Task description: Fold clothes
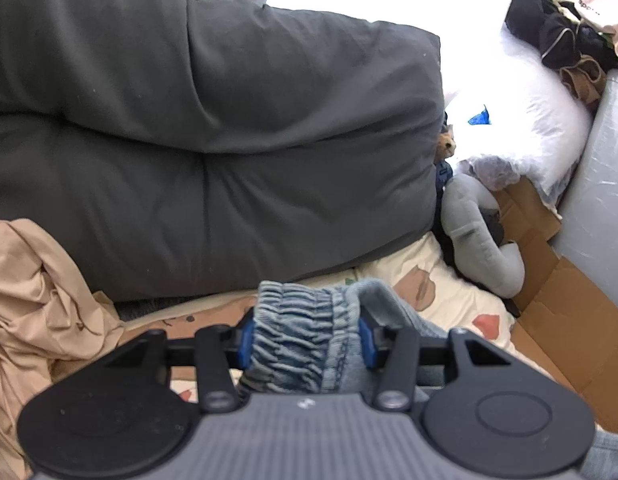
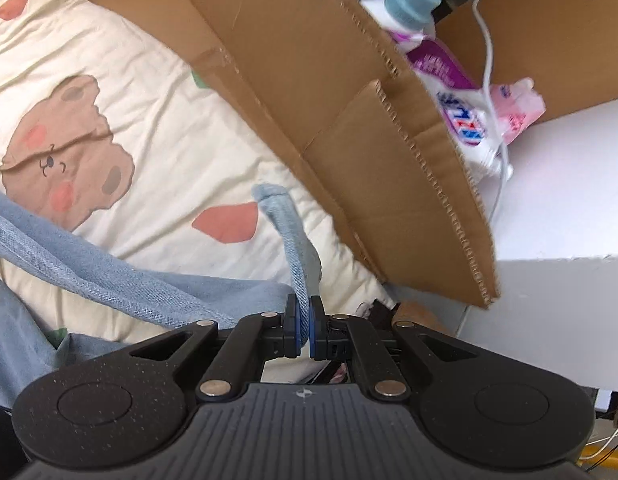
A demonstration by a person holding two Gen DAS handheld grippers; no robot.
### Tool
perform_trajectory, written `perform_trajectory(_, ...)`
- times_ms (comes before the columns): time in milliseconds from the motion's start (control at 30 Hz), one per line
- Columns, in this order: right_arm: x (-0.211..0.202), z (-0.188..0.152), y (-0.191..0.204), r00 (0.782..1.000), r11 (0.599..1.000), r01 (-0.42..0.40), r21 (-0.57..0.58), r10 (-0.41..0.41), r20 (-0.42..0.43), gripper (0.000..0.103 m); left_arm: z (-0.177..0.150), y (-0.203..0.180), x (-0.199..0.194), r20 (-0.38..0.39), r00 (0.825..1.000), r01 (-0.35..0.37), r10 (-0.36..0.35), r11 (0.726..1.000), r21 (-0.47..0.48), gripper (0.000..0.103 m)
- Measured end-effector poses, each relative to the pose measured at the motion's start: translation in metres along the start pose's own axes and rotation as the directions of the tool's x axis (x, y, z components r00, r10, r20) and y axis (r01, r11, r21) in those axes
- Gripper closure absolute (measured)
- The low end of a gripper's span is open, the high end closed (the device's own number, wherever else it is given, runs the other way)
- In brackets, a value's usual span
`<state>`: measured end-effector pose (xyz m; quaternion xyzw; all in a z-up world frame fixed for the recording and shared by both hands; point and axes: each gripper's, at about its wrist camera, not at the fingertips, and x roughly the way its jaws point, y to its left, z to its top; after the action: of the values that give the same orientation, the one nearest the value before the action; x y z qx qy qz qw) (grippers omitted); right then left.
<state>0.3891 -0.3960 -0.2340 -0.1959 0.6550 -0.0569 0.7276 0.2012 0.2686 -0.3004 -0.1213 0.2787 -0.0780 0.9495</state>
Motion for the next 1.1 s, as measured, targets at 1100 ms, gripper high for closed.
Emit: perform_trajectory(1100, -0.093, 0.120, 0.345, 0.758, 0.723, -0.375, -0.580, 0.599, 0.257, 0.078, -0.023, 0.003, -0.002, -0.049, 0.998, 0.040, -0.038, 0.999, 0.026, 0.051)
